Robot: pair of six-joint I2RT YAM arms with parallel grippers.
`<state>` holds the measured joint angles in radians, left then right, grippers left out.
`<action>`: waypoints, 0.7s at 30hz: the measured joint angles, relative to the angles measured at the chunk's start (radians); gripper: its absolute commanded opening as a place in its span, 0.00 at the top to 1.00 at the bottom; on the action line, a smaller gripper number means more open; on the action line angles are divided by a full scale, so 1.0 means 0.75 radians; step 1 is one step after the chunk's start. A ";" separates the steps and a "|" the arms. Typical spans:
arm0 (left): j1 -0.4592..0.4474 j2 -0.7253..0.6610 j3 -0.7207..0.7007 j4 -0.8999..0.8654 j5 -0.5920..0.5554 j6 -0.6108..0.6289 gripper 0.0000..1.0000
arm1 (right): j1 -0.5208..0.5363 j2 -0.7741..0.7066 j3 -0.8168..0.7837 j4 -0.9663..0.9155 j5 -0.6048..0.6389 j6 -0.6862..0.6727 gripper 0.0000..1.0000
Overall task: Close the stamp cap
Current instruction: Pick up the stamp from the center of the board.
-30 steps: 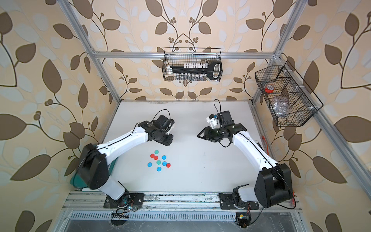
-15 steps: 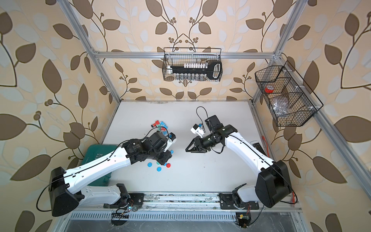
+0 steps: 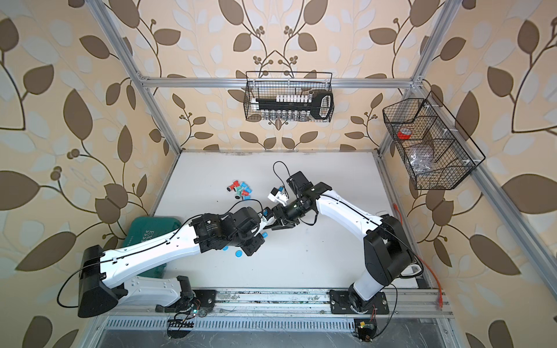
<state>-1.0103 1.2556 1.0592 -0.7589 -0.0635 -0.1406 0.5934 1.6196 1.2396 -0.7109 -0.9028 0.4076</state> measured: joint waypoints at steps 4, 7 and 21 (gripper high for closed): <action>-0.007 -0.001 0.001 -0.007 -0.017 -0.021 0.76 | 0.009 0.001 -0.011 0.068 -0.012 0.055 0.53; -0.007 -0.002 0.001 -0.018 -0.031 -0.031 0.76 | 0.016 0.001 -0.021 0.102 -0.013 0.084 0.53; -0.016 -0.015 0.001 -0.070 -0.041 -0.044 0.76 | 0.035 0.000 -0.088 0.194 -0.083 0.120 0.54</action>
<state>-1.0225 1.2446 1.0599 -0.8112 -0.0944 -0.1738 0.6197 1.6196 1.1736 -0.5652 -0.9649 0.4973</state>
